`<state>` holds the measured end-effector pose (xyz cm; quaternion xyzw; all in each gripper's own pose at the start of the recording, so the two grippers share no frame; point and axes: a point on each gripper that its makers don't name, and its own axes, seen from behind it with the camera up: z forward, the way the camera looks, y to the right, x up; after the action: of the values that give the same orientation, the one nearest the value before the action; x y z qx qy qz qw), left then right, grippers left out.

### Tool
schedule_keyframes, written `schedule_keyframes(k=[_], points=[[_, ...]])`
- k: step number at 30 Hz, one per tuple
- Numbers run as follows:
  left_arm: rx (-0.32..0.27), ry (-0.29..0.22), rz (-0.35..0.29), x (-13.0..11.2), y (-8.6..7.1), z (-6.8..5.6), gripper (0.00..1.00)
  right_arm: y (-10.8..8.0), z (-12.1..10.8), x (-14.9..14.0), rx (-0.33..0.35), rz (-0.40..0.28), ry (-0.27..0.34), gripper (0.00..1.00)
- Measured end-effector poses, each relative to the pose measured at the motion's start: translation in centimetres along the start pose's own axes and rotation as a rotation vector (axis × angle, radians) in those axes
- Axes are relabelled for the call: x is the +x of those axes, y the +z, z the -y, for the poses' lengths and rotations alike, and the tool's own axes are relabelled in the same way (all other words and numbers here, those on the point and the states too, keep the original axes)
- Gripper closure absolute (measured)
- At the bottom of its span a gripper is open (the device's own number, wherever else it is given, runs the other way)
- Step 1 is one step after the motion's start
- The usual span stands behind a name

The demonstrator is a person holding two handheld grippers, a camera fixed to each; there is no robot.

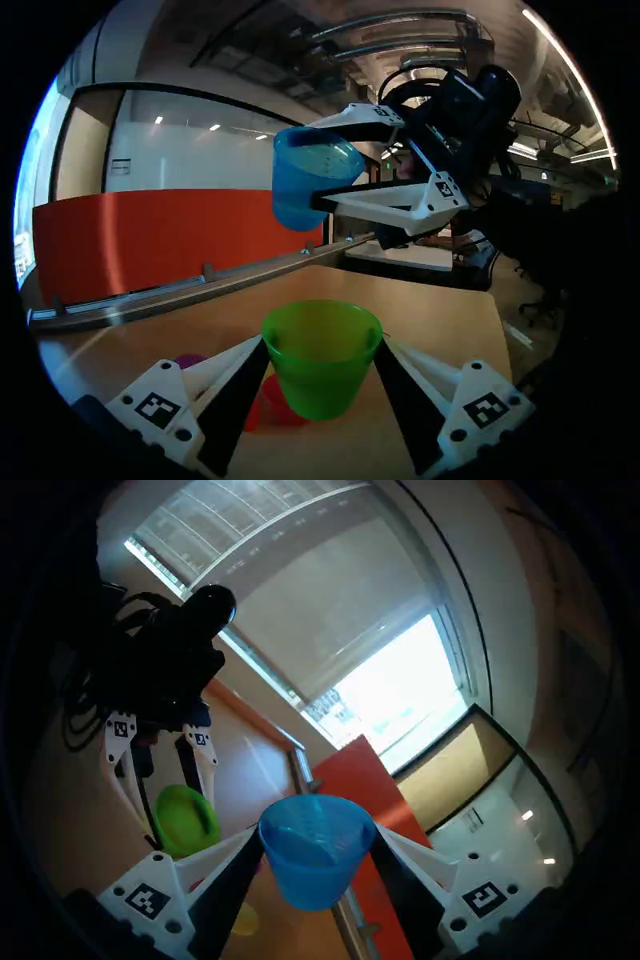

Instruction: Pour water

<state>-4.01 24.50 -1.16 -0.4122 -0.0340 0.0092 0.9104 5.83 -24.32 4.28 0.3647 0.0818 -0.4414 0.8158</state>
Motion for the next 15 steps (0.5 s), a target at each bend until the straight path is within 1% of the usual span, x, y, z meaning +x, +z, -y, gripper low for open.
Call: schedule_keyframes(k=[15], points=[[-0.008,0.003,-0.006,0.15,0.22,-0.04,0.13,0.93,-0.7,0.48,-0.011,0.022,-0.126,0.09]])
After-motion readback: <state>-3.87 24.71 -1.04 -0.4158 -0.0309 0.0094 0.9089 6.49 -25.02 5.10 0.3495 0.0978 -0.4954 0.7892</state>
